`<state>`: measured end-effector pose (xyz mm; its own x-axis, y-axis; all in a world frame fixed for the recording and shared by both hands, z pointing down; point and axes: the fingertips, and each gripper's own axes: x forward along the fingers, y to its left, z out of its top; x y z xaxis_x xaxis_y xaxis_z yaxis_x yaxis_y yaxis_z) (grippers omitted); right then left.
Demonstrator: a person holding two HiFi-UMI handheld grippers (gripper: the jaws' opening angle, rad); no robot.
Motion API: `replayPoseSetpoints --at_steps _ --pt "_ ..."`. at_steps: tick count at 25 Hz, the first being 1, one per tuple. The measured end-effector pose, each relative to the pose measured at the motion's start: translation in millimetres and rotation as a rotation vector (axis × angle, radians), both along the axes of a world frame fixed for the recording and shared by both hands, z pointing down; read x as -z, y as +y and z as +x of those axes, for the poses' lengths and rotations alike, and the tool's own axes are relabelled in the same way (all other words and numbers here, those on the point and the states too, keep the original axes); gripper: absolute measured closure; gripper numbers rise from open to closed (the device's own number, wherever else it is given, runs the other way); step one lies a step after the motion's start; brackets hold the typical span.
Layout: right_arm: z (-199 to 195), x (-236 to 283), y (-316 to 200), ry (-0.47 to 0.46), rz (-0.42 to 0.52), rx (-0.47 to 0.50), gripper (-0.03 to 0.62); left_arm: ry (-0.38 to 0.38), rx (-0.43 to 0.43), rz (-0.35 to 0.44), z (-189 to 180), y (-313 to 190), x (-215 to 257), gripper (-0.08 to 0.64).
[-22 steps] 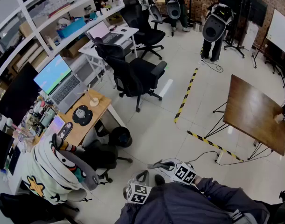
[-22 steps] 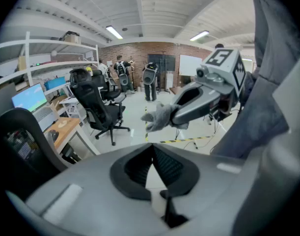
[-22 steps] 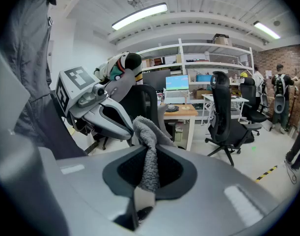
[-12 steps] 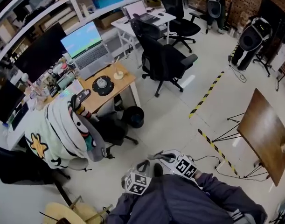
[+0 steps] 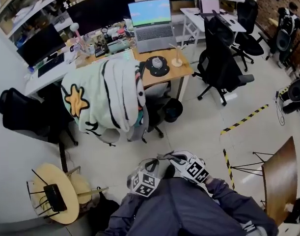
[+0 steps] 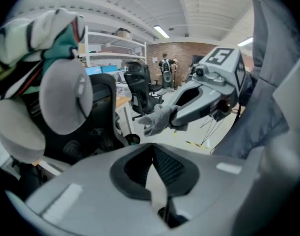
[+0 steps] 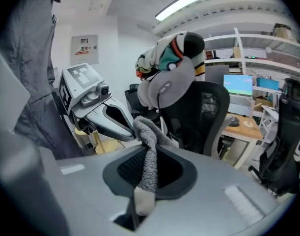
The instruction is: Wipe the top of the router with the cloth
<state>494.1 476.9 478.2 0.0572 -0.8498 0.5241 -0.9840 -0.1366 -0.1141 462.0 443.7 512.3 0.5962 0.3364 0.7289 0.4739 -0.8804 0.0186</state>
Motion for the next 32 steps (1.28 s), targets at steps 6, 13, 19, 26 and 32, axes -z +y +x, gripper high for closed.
replayPoseSetpoints --at_steps 6,13,19,26,32 --pt "-32.8 14.2 -81.5 0.010 0.015 0.170 0.560 0.005 0.165 -0.006 -34.6 -68.6 8.6 0.560" --pt "-81.0 22.9 -184.9 0.036 0.027 0.384 0.560 0.025 0.374 -0.011 -83.9 -160.1 11.4 0.560" --pt "-138.9 26.0 -265.9 0.050 0.033 0.555 0.559 0.041 0.535 -0.007 -140.1 -233.4 12.5 0.560" --pt "-229.4 21.3 -340.8 0.063 0.029 0.819 0.559 0.070 0.789 -0.008 -222.5 -303.7 13.8 0.560" --pt "-302.5 17.0 -384.9 0.081 0.017 1.085 0.560 0.087 1.071 -0.023 -297.3 -338.8 7.6 0.560"
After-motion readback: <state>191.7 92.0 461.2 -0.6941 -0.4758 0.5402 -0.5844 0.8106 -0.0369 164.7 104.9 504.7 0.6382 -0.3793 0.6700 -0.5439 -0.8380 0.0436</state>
